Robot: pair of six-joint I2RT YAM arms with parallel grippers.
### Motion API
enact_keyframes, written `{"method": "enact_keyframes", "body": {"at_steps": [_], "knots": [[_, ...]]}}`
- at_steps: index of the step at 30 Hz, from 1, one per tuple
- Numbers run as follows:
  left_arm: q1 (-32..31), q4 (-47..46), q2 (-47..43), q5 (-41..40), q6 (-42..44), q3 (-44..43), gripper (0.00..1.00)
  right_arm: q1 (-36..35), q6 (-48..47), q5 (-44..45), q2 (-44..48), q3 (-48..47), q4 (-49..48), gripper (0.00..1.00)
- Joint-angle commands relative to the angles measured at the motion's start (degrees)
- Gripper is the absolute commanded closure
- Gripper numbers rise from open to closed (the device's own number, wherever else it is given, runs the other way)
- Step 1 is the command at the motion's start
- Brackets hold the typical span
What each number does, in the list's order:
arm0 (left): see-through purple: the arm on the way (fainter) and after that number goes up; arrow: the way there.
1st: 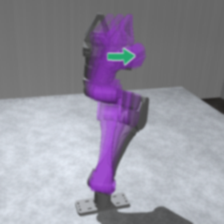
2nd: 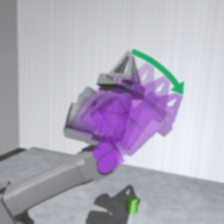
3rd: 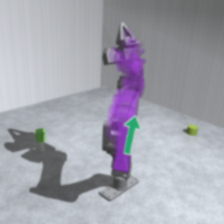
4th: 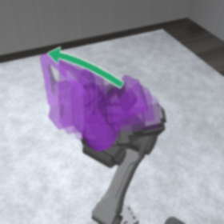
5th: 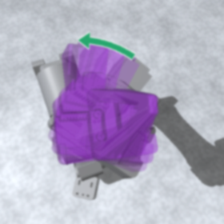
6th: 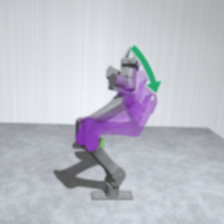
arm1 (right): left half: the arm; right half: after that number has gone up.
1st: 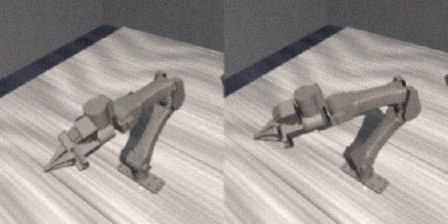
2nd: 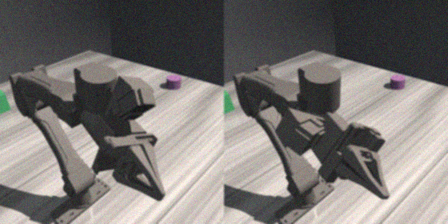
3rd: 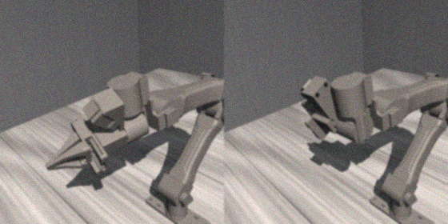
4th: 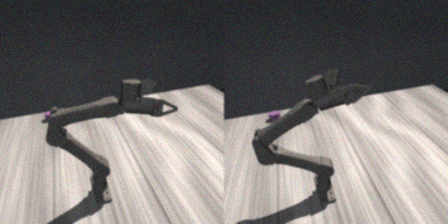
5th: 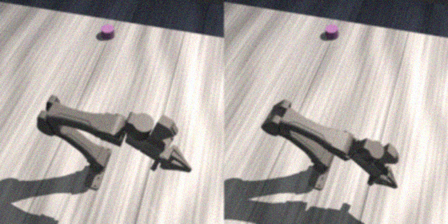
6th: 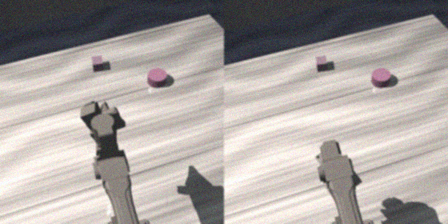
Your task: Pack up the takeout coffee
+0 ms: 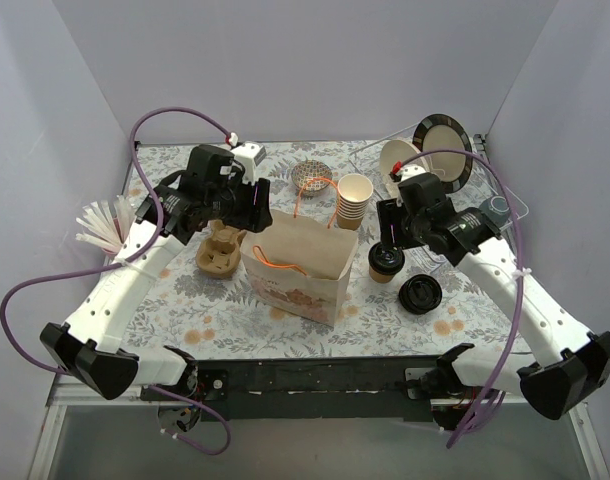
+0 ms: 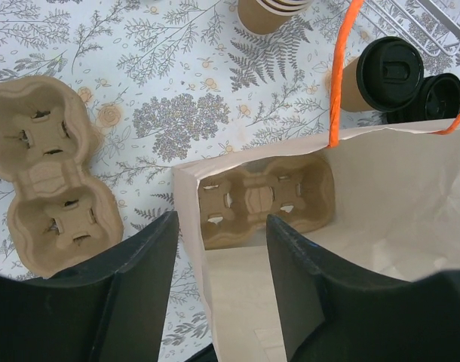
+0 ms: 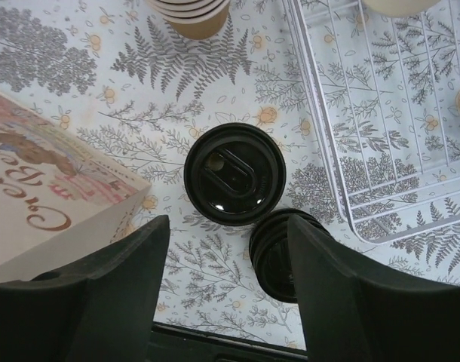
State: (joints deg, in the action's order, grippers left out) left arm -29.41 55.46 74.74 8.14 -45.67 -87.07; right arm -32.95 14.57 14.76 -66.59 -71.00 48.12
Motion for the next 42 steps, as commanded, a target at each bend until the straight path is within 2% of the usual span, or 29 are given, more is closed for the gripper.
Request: {"method": "enact_keyframes", "body": {"at_steps": [1,6,10,17,30,42], "knots": [[0.2,1.2,-1.2,0.7,1.5,-1.4,0.52,1.8,-2.6,-0.9,-1.8,0.8,-3.1,0.25],[0.2,2.5,-2.8,-1.2,1.4,-0.3,0.54,3.5,-4.8,-5.1,-5.1,4.0,-5.1,0.20],[0.2,2.9,-4.5,-0.4,0.8,1.2,0.50,3.7,-8.2,-8.0,-7.0,5.2,-5.9,0.19],[0.2,2.3,-6.5,0.7,0.0,3.3,0.43,3.7,-9.3,-6.9,-9.0,7.5,-7.0,0.19],[0.1,2.4,-6.6,0.3,0.6,2.6,0.41,3.6,-9.4,-5.5,-13.7,8.7,-9.0,0.18],[0.2,3.1,-6.4,-0.5,0.3,2.0,0.39,3.7,-9.2,-5.1,-13.7,10.6,-10.5,0.20]]}}
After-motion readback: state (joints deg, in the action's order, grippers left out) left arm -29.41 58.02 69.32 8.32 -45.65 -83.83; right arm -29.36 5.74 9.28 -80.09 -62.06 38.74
